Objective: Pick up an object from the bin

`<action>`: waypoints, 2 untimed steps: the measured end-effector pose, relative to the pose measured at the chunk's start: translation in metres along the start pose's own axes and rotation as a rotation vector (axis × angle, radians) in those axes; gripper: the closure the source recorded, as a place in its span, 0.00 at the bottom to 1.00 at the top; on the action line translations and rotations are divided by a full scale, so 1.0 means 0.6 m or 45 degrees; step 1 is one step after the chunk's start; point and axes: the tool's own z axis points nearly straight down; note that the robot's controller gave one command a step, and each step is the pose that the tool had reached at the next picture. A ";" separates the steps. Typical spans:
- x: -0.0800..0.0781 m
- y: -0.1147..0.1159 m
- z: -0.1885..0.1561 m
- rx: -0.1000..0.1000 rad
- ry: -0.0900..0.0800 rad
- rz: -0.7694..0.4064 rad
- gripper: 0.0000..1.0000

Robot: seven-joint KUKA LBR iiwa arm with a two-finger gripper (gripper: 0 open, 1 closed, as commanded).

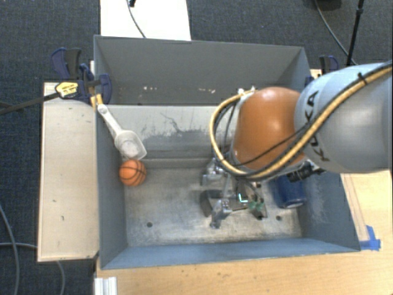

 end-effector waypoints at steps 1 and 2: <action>-0.003 -0.001 -0.006 -0.001 -0.009 0.004 0.00; -0.014 -0.093 0.110 0.000 -0.017 -0.057 0.00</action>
Offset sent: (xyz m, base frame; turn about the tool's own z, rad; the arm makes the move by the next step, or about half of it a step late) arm 0.0077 -0.0752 -0.0918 -0.0566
